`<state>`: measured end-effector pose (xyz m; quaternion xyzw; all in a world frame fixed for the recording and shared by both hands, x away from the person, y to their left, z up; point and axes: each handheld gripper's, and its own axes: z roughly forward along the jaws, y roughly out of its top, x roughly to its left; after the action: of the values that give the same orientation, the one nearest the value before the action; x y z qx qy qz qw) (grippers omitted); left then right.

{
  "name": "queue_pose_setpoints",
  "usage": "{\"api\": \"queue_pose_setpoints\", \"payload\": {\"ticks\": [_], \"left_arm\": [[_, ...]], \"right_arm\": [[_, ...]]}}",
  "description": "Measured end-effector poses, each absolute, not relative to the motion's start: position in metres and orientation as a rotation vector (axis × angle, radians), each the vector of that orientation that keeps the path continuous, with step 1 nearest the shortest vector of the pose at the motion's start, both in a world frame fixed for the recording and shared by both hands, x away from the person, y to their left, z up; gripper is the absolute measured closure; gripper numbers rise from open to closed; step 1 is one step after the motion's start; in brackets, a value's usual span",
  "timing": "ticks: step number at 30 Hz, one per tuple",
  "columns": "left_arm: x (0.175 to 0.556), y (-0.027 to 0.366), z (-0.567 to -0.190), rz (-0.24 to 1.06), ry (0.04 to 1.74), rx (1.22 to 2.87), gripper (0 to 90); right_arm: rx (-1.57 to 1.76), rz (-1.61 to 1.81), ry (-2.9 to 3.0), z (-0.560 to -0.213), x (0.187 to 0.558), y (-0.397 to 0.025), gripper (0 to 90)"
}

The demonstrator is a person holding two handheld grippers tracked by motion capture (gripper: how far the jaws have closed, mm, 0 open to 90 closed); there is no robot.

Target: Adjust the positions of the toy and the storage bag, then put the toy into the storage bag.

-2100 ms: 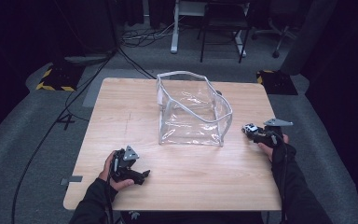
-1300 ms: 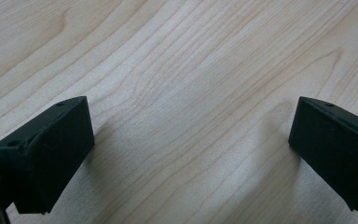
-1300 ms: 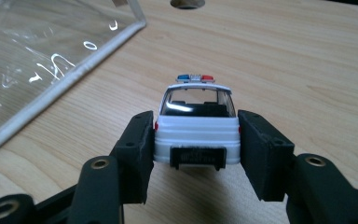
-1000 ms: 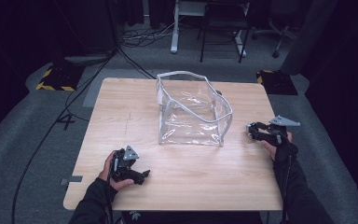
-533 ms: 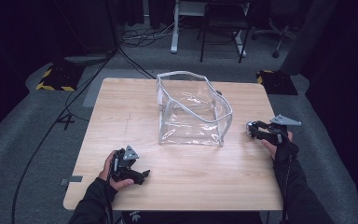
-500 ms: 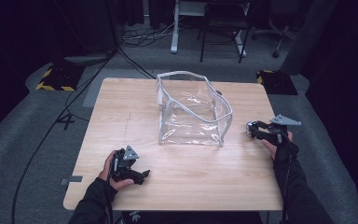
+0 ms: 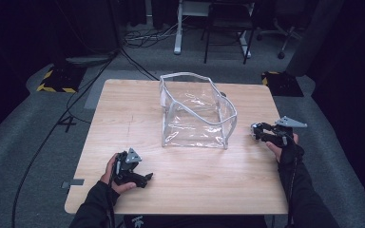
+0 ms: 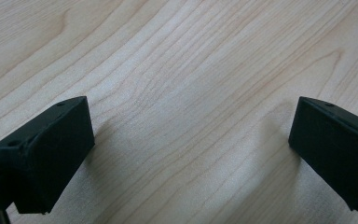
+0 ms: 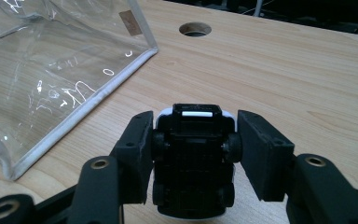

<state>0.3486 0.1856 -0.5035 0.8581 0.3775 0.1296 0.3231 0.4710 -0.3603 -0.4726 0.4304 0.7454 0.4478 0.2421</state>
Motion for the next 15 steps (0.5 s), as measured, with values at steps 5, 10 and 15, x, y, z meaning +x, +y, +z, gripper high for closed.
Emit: {"api": "queue_pose_setpoints", "payload": {"ticks": [5,10,15], "left_arm": [[0.3487,0.1857,-0.5035,0.341,0.990,2.253,0.2],[0.3488,0.1858,-0.5034,0.342,0.988,2.254,0.2],[0.3488,0.1856,-0.5036,0.344,0.990,2.251,0.2]], "right_arm": [[1.164,1.221,2.044,-0.4721,0.4708,-0.3595,48.8],[1.174,1.220,2.045,-0.4715,0.4700,-0.3571,48.8],[1.168,1.233,2.044,-0.4691,0.4690,-0.3561,48.8]]}}
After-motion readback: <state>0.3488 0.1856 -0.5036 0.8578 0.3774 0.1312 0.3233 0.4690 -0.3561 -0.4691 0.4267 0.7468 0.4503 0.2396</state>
